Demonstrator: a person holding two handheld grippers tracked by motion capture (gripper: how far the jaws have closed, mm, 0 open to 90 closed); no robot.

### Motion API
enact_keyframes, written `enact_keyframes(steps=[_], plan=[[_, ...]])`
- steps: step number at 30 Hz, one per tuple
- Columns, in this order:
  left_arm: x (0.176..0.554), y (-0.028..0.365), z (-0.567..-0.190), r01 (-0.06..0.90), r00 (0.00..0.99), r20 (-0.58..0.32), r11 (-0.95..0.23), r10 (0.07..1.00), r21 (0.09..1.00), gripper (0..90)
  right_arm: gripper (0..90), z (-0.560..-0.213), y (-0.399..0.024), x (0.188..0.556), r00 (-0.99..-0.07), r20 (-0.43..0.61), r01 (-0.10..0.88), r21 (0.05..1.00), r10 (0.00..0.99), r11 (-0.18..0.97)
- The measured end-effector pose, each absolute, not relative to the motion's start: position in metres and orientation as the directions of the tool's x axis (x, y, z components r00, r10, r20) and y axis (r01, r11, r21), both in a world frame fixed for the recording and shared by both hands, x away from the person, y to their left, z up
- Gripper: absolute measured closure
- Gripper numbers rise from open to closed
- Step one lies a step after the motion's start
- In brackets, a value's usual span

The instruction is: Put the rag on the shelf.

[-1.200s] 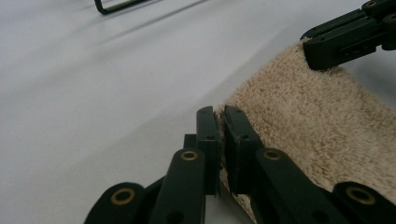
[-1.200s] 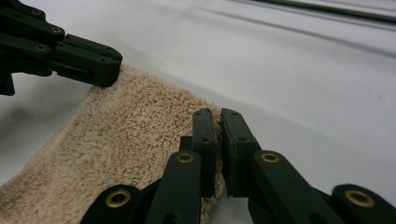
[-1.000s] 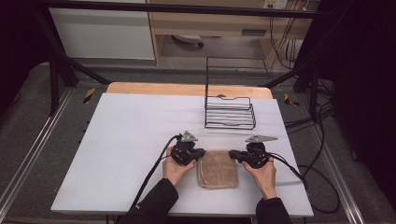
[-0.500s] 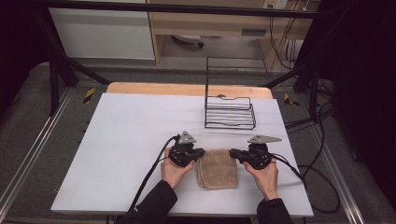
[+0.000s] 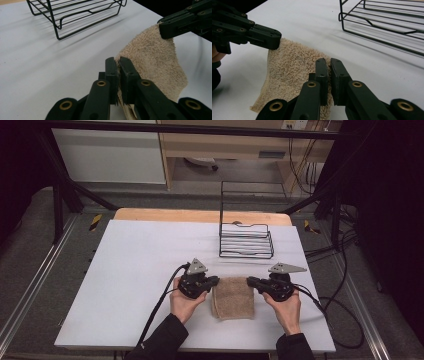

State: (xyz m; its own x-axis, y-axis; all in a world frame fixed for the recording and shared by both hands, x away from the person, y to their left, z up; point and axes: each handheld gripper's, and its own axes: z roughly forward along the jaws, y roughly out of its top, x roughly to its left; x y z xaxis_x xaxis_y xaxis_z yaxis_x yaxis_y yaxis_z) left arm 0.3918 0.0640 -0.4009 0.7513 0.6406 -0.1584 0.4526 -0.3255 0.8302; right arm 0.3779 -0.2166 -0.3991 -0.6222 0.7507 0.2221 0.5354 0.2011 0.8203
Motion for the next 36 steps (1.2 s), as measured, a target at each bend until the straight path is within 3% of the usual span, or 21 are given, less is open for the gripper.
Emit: enact_keyframes(steps=[36], plan=[[0.386, 0.061, -0.345, 0.315, 0.767, -0.103, -0.231, 0.633, 0.921, 85.2, 85.9, -0.345, -0.223, 0.361, -0.626, 0.103, 0.342, 0.927, 0.773, 0.153]])
